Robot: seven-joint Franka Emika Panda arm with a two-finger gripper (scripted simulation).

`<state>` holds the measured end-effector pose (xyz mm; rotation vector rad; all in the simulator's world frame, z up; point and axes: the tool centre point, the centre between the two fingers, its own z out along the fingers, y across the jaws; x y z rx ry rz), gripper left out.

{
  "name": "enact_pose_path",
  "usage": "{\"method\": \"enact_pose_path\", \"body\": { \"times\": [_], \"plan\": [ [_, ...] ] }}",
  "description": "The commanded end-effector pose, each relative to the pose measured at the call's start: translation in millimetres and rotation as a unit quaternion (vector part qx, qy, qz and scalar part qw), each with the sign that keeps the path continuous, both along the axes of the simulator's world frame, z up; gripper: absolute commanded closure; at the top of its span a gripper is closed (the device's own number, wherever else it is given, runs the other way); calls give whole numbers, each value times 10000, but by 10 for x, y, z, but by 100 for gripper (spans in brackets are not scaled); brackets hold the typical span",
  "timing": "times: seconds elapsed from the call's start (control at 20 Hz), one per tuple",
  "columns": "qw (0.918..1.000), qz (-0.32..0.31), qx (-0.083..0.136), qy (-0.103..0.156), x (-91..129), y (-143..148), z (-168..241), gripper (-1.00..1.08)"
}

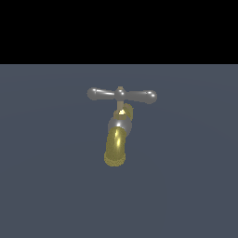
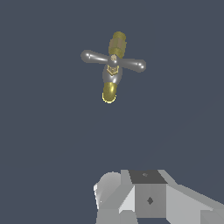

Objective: Turn on the faucet by rotating a designated handle.

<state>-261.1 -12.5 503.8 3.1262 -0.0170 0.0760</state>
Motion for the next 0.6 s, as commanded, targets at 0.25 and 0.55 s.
{"method": "enact_pose_path", "body": {
  "times": [0.25,0.55],
  "plan": [
    [10000,77,-1,3,9,-19,-34,108],
    [9993,374,-6,14,48,-88,-167,108]
  ]
}}
